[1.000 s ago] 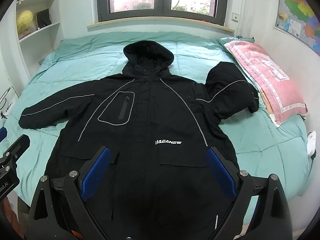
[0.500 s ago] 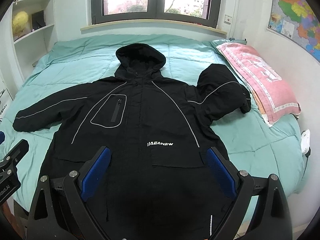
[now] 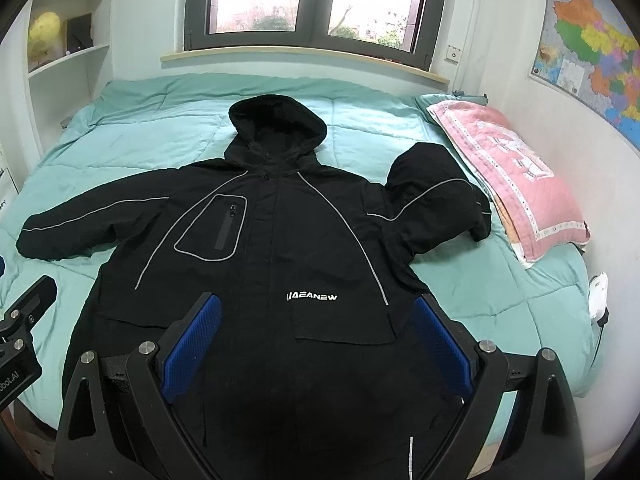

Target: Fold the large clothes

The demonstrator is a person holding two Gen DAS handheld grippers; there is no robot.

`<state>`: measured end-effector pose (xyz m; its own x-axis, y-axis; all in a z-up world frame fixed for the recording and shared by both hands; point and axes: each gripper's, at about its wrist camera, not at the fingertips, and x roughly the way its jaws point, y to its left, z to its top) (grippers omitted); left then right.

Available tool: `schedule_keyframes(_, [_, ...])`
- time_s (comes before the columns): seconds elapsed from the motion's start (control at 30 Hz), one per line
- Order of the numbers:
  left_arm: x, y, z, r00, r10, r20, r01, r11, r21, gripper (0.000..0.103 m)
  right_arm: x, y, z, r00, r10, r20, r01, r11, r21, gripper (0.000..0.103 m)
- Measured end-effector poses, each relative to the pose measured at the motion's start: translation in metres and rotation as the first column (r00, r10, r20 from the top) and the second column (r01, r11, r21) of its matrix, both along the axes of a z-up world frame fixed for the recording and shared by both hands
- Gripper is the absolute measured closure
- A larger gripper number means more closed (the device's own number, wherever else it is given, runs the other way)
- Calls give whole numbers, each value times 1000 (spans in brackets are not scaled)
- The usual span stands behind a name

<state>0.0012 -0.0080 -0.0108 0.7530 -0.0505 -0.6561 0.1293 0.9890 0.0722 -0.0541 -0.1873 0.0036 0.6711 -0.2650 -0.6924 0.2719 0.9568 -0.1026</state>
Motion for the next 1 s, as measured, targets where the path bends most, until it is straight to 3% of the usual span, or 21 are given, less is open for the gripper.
schedule_keyframes(1.0, [9,6,-10,999,24,-25,-24,1000,1,10,18,7,-9,1000,14,-21,-14,1000,13,5])
